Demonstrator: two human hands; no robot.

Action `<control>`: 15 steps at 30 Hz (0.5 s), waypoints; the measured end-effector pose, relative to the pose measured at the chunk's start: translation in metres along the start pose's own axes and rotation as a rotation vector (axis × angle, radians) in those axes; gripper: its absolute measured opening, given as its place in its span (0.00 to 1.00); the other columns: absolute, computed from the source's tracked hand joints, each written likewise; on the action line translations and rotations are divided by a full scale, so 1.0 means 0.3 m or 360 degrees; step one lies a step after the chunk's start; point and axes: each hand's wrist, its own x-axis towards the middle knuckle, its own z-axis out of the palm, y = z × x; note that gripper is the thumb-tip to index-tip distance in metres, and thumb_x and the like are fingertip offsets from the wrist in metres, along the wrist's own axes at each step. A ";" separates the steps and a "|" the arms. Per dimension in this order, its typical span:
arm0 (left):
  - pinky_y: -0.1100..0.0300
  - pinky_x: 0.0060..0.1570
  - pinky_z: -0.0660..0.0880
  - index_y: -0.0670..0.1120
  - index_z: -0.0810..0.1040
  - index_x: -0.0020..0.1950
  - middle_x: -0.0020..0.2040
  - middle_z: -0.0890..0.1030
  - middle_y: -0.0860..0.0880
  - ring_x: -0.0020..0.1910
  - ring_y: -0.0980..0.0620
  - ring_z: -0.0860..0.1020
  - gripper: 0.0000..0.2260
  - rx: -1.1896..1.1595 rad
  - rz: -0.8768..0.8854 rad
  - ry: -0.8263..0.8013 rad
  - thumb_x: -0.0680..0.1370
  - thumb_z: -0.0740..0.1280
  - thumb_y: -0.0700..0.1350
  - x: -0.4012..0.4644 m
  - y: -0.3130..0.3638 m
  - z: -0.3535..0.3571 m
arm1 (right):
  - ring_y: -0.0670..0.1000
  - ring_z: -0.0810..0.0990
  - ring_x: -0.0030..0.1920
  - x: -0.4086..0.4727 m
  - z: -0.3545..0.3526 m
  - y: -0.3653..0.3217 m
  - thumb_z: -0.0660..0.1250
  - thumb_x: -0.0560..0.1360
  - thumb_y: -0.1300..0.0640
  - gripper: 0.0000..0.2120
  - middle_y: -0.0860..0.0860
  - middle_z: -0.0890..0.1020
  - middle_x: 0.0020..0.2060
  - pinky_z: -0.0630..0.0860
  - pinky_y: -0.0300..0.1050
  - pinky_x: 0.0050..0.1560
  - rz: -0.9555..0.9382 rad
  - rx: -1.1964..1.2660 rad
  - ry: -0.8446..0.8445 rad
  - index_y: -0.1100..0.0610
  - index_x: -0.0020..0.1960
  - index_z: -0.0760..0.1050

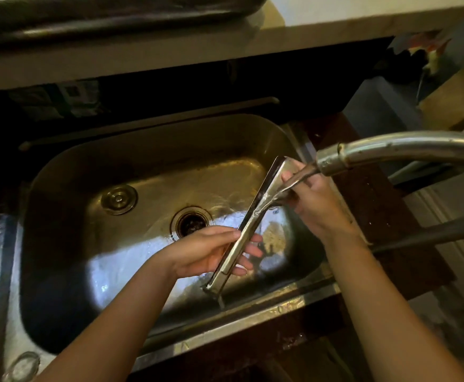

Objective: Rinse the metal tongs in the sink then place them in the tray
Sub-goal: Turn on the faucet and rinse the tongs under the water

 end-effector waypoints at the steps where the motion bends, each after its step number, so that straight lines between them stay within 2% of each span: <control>1: 0.59 0.42 0.80 0.39 0.76 0.60 0.43 0.84 0.47 0.38 0.52 0.81 0.15 -0.0043 0.0026 0.0011 0.78 0.59 0.44 0.006 -0.001 0.008 | 0.41 0.81 0.34 0.000 -0.005 0.010 0.59 0.78 0.64 0.10 0.46 0.83 0.30 0.78 0.36 0.39 0.0031 0.0065 -0.0031 0.52 0.45 0.76; 2: 0.61 0.39 0.79 0.38 0.75 0.60 0.40 0.82 0.48 0.35 0.54 0.79 0.15 -0.0077 0.0060 0.0039 0.78 0.59 0.43 0.009 -0.005 0.017 | 0.41 0.81 0.36 -0.001 -0.008 0.013 0.57 0.78 0.63 0.11 0.45 0.83 0.31 0.77 0.36 0.40 0.0069 0.0134 -0.0058 0.52 0.46 0.76; 4: 0.63 0.35 0.77 0.36 0.72 0.61 0.36 0.81 0.49 0.31 0.55 0.77 0.14 -0.0109 0.0147 0.0173 0.79 0.59 0.41 0.012 -0.020 0.026 | 0.45 0.80 0.45 -0.003 -0.003 0.028 0.56 0.79 0.61 0.11 0.45 0.83 0.38 0.77 0.41 0.49 0.0121 0.0152 -0.0064 0.51 0.48 0.76; 6: 0.64 0.33 0.76 0.37 0.73 0.60 0.35 0.81 0.48 0.30 0.55 0.77 0.12 0.0019 0.0221 0.0441 0.78 0.59 0.38 0.018 -0.035 0.037 | 0.50 0.76 0.55 -0.005 0.018 0.044 0.55 0.80 0.57 0.09 0.47 0.80 0.48 0.73 0.48 0.58 0.0185 -0.0039 0.0108 0.50 0.54 0.73; 7: 0.64 0.33 0.76 0.39 0.75 0.59 0.35 0.81 0.47 0.30 0.55 0.78 0.11 0.0245 0.0262 0.0654 0.78 0.60 0.38 0.023 -0.042 0.043 | 0.50 0.75 0.56 -0.009 0.031 0.046 0.55 0.80 0.55 0.09 0.47 0.77 0.51 0.73 0.48 0.57 0.0222 -0.0138 0.0187 0.50 0.58 0.71; 8: 0.63 0.36 0.76 0.42 0.77 0.58 0.38 0.81 0.45 0.32 0.54 0.78 0.11 0.0589 0.0305 0.0893 0.78 0.61 0.39 0.031 -0.051 0.048 | 0.49 0.75 0.54 -0.012 0.044 0.049 0.56 0.79 0.53 0.13 0.47 0.75 0.52 0.75 0.46 0.52 0.0234 -0.0209 0.0234 0.50 0.63 0.67; 9: 0.63 0.39 0.75 0.44 0.79 0.57 0.41 0.81 0.44 0.36 0.53 0.79 0.10 0.0934 0.0346 0.1061 0.77 0.62 0.41 0.039 -0.063 0.057 | 0.47 0.76 0.50 -0.013 0.049 0.054 0.57 0.79 0.51 0.15 0.47 0.75 0.50 0.77 0.42 0.46 0.0240 -0.0244 0.0259 0.50 0.65 0.66; 11: 0.68 0.40 0.71 0.44 0.80 0.53 0.42 0.78 0.49 0.38 0.55 0.76 0.10 0.1285 0.0418 0.1211 0.78 0.61 0.42 0.043 -0.083 0.088 | 0.44 0.76 0.41 -0.019 0.059 0.054 0.62 0.76 0.49 0.14 0.46 0.76 0.44 0.77 0.39 0.39 0.0235 -0.0268 0.0286 0.51 0.60 0.67; 12: 0.70 0.39 0.71 0.44 0.80 0.51 0.41 0.77 0.51 0.38 0.55 0.75 0.09 0.1310 0.0446 0.1223 0.78 0.60 0.43 0.039 -0.093 0.107 | 0.44 0.77 0.41 -0.019 0.064 0.054 0.64 0.75 0.48 0.17 0.48 0.76 0.45 0.78 0.41 0.41 0.0247 -0.0272 0.0294 0.52 0.60 0.67; 13: 0.67 0.41 0.73 0.47 0.78 0.49 0.41 0.78 0.51 0.39 0.53 0.77 0.09 0.1289 0.0472 0.1215 0.79 0.59 0.44 0.036 -0.104 0.123 | 0.47 0.78 0.46 -0.020 0.068 0.055 0.67 0.72 0.45 0.24 0.50 0.77 0.50 0.79 0.44 0.46 0.0283 -0.0304 0.0296 0.54 0.62 0.66; 15: 0.51 0.45 0.78 0.51 0.74 0.43 0.42 0.81 0.49 0.39 0.48 0.80 0.09 0.1138 0.0507 0.1204 0.79 0.57 0.48 0.027 -0.120 0.151 | 0.54 0.75 0.61 -0.021 0.078 0.059 0.69 0.65 0.38 0.38 0.52 0.74 0.63 0.74 0.54 0.61 0.0378 -0.0386 0.0305 0.55 0.68 0.63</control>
